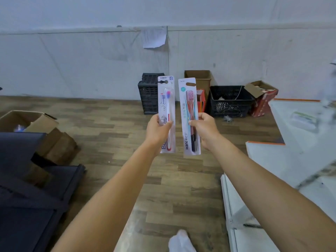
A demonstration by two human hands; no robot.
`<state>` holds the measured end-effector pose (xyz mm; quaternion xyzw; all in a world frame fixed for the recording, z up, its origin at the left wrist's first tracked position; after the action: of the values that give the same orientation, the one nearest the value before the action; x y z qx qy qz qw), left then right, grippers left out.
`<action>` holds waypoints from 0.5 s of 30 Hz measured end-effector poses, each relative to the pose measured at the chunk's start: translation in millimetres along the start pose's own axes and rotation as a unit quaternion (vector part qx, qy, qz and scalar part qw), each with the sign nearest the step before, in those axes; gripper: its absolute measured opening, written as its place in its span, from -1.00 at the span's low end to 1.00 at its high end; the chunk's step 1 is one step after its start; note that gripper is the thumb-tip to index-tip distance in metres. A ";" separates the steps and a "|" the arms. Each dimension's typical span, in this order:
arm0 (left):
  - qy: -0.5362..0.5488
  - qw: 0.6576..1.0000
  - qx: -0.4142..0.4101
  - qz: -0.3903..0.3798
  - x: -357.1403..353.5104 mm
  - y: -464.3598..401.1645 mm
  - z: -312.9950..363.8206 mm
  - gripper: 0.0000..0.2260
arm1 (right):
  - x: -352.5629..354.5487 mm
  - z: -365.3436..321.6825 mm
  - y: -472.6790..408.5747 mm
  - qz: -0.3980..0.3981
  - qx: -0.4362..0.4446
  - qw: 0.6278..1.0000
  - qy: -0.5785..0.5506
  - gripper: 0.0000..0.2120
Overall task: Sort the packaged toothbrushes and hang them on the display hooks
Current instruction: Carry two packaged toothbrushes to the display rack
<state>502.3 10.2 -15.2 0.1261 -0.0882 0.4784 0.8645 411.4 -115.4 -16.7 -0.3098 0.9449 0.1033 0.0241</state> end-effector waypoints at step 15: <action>0.021 0.997 -0.068 -0.030 -25.0 -291.3 87.8 -0.82 | -64.1 -71.7 -264.7 0.043 0.054 0.998 -0.011 -0.92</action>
<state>733.8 -185.2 22.6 0.0595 -0.0981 0.4478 0.8868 620.7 -301.6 12.7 -0.2656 0.9613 0.0567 0.0463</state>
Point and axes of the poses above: each hand's wrist, its own y-axis away from the middle knuckle, its own x-axis out of the back of the hand, z = x × y, the point moved 3 cm from there along -y, towards the middle knuckle, and after that the axes turned 9 degrees about -y, right-handed, at the moved point
